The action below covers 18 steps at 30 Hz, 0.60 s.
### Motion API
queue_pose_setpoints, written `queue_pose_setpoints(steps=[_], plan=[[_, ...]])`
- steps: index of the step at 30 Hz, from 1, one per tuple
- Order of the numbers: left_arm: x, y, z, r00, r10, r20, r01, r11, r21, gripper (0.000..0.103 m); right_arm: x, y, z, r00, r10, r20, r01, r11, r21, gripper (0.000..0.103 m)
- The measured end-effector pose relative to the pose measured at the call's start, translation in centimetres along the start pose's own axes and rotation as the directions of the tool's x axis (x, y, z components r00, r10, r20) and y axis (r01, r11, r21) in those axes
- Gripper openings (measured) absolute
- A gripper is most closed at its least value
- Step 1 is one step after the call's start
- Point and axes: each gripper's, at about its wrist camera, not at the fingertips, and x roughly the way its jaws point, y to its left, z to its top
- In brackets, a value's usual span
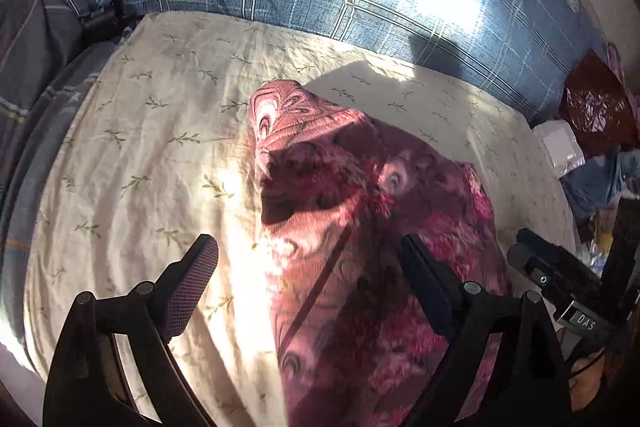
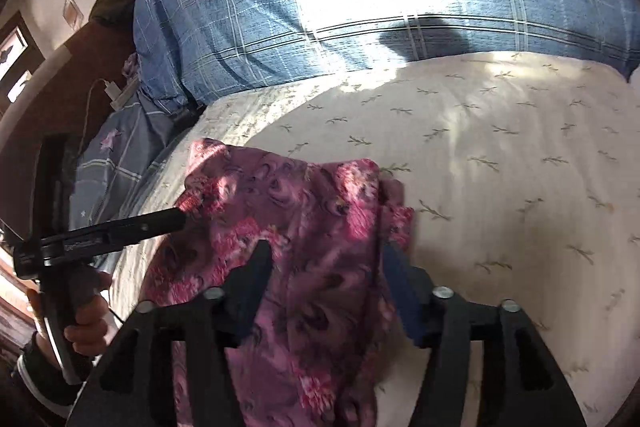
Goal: Fold small clothes
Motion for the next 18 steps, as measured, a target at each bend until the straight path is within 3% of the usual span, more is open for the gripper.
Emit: queue_pose_setpoints(steps=[3, 6, 8, 10, 14, 18], plan=[[-3.1, -0.9, -2.6, 0.995, 0.082, 0.054, -0.086, 0.993, 0.080, 0.095, -2.4, 0.2, -2.4, 0.981, -0.192, -0.007, 0.191, 0.980, -0.063, 0.096], [-5.1, -1.1, -5.5, 0.987, 0.140, 0.083, -0.149, 0.981, 0.120, 0.095, -4.1, 0.4, -5.0, 0.950, -0.307, -0.050, 0.299, 0.946, -0.125, 0.101], [-5.8, -0.9, -7.3, 0.984, 0.163, 0.069, -0.170, 0.977, 0.127, 0.095, -4.6, 0.6, -6.6, 0.939, -0.325, -0.113, 0.307, 0.939, -0.153, 0.101], [-6.3, -0.8, -9.1, 0.985, 0.161, 0.063, -0.168, 0.977, 0.134, 0.095, -6.0, 0.6, -8.6, 0.947, -0.306, -0.100, 0.291, 0.946, -0.146, 0.101], [-8.0, -1.3, -11.9, 0.968, 0.212, 0.135, -0.234, 0.957, 0.174, 0.095, -7.8, 1.0, -10.6, 0.965, -0.251, -0.072, 0.245, 0.965, -0.090, 0.101], [-9.2, -1.9, -13.8, 0.962, 0.226, 0.154, -0.253, 0.950, 0.186, 0.095, -8.4, 1.1, -11.7, 0.970, -0.235, -0.067, 0.231, 0.971, -0.065, 0.102]])
